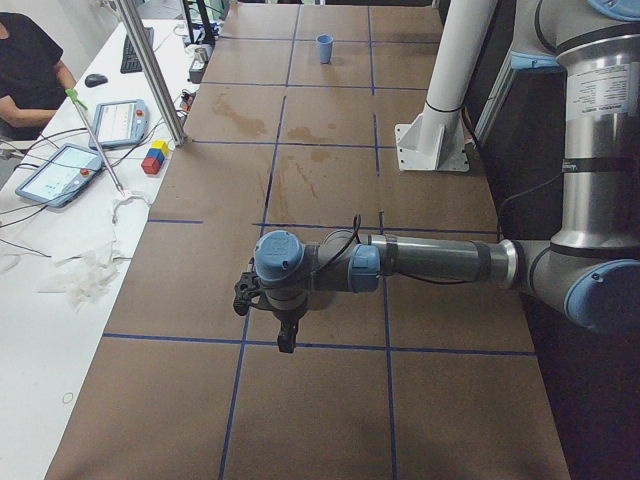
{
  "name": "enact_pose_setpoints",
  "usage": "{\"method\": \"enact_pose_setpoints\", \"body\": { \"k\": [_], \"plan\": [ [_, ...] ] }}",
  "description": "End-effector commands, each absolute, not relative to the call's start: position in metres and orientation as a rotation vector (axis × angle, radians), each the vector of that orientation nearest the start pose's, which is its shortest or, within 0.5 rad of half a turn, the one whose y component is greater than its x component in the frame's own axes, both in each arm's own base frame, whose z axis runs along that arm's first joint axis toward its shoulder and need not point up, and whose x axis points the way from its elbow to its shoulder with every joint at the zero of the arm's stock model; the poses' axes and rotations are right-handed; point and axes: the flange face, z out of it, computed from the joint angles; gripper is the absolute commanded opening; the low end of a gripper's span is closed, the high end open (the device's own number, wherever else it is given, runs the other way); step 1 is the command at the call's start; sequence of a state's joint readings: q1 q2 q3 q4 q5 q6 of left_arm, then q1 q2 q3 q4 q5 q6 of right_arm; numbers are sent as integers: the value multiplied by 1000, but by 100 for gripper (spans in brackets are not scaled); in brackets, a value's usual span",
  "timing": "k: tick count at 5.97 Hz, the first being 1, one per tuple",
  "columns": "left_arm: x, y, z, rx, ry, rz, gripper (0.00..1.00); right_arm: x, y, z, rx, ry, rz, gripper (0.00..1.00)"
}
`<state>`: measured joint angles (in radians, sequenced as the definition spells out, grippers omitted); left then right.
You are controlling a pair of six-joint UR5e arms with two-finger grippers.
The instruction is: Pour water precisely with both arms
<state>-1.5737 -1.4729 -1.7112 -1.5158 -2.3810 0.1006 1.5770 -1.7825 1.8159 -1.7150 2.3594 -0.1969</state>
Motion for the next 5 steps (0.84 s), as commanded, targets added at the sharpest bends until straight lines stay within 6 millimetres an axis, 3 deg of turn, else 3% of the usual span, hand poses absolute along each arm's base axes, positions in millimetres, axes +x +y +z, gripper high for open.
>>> {"method": "enact_pose_setpoints", "body": {
  "k": [1, 2, 5],
  "plan": [
    [-62, -451, 635, 20, 810, 83, 100, 65, -393, 647, -27, -797, -135, 100],
    [-61, -462, 626, -17, 807, 67, 100, 65, -394, 647, -26, -795, -136, 100],
    [-61, -461, 627, -24, 813, 53, 100, 65, -394, 646, -26, -796, -132, 100]
  ]
}}
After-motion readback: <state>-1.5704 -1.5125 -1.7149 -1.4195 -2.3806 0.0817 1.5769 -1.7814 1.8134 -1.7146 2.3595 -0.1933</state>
